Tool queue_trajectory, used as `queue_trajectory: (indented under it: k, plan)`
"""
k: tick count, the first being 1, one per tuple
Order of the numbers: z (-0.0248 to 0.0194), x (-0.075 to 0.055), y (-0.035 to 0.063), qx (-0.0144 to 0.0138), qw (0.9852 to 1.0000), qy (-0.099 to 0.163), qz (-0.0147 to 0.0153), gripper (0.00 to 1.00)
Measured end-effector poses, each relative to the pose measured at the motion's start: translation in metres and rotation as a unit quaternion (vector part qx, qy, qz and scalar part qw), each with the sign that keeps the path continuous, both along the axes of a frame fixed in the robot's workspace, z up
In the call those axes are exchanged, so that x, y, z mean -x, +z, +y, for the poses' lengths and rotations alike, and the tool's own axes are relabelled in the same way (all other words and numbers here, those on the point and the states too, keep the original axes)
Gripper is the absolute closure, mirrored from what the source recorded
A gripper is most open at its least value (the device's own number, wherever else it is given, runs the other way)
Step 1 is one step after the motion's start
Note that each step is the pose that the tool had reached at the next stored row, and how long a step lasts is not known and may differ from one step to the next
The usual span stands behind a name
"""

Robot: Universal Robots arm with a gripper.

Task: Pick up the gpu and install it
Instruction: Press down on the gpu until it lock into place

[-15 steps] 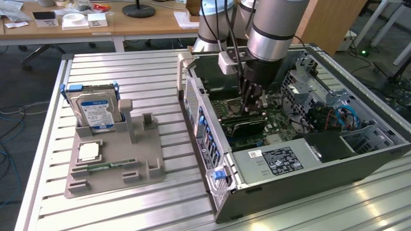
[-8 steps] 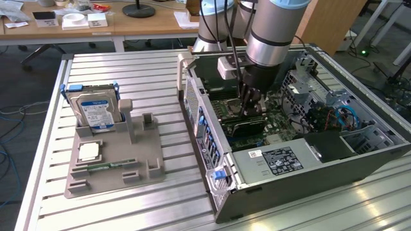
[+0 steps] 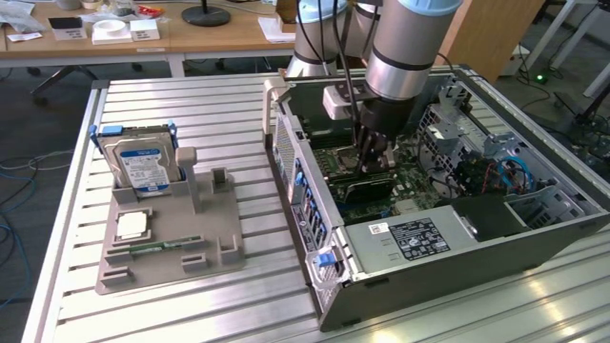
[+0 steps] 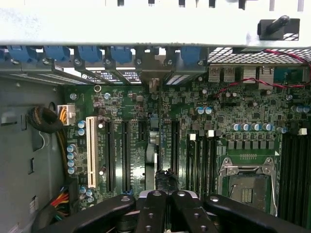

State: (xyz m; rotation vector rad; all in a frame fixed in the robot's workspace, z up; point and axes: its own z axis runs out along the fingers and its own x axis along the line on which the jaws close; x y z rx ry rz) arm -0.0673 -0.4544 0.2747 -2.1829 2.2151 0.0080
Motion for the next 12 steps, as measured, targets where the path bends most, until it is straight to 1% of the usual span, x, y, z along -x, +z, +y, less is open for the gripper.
queue_trajectory:
  k: [4, 8, 12]
  plan:
    - [-0.0001, 0.0000, -0.0001, 0.0001, 1.0000, 0.000, 0.0000, 0.89]
    - [-0.0011, 0.0000, -0.0002, 0.0000, 1.0000, 0.000, 0.0000, 0.89]
    - [-0.0012, 0.0000, -0.0033, 0.0000, 1.0000, 0.000, 0.0000, 0.89]
